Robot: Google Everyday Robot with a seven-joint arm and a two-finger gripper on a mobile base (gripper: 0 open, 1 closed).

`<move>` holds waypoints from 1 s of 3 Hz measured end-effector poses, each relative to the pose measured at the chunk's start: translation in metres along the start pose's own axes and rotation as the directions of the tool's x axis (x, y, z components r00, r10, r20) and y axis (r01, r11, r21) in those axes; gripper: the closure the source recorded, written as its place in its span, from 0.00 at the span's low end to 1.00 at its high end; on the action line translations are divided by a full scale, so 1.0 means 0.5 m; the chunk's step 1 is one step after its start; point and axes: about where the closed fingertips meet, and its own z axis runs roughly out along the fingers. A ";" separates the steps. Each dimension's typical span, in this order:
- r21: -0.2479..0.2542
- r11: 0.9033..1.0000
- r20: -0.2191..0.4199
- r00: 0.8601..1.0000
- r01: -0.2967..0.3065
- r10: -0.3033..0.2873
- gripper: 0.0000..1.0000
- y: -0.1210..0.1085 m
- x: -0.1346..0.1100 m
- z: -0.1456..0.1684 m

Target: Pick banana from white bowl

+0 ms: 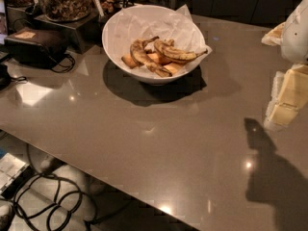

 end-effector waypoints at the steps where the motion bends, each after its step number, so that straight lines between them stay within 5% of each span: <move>1: 0.000 1.000 0.000 1.000 0.000 0.000 0.00 0.000 0.000 0.000; 2: -0.017 0.999 -0.062 0.997 -0.050 0.049 0.00 -0.013 -0.009 0.011; 3: -0.020 0.989 -0.202 0.969 -0.150 0.143 0.00 -0.096 -0.080 0.066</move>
Offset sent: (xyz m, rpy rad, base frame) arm 0.0214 0.0096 -0.0102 -0.1262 0.1573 -0.1827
